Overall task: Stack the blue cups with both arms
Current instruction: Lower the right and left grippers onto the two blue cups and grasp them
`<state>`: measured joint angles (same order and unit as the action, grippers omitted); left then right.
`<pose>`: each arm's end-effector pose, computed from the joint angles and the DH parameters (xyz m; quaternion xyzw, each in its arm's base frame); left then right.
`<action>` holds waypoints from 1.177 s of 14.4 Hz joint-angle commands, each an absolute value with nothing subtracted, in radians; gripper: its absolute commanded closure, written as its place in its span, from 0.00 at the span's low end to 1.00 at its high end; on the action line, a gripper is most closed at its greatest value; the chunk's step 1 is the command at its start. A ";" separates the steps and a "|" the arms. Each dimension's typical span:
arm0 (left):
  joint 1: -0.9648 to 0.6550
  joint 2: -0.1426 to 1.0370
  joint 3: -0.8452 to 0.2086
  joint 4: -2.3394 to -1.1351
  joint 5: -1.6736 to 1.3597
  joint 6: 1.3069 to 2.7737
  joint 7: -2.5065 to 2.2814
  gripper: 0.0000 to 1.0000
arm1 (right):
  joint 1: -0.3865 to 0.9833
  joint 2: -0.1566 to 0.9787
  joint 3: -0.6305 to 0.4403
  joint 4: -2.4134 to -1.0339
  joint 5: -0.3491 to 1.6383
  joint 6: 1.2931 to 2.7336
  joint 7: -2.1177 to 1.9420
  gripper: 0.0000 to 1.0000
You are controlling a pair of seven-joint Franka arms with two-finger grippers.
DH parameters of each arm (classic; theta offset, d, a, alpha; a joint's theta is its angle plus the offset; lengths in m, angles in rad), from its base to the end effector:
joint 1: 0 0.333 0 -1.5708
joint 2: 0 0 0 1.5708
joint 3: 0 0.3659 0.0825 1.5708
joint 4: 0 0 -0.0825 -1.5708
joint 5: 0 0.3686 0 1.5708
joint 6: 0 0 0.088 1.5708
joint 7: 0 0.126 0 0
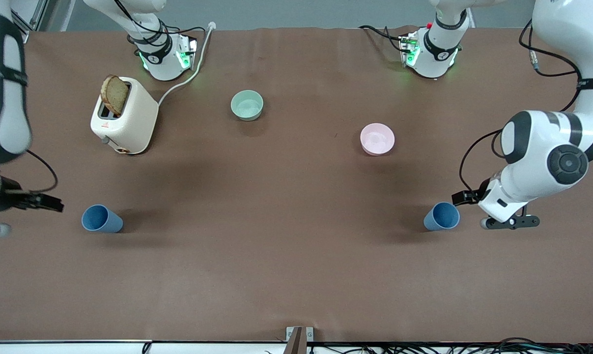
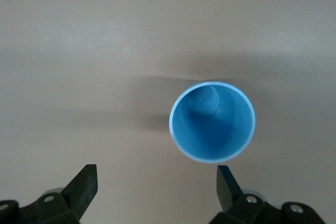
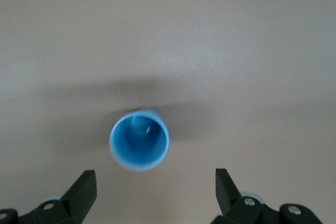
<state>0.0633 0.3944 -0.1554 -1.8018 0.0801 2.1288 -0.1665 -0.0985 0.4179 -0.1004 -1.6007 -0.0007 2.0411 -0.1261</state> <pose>0.6417 -0.0451 0.3611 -0.9993 -0.0199 0.0302 0.0073 0.6709 -0.1254 0.4259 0.9992 -0.0317 0.0088 0.0223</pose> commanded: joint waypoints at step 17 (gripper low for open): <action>0.058 0.438 -0.163 -1.793 0.077 2.231 -0.187 1.00 | -0.120 0.545 -0.083 -1.830 0.017 2.428 -0.170 1.00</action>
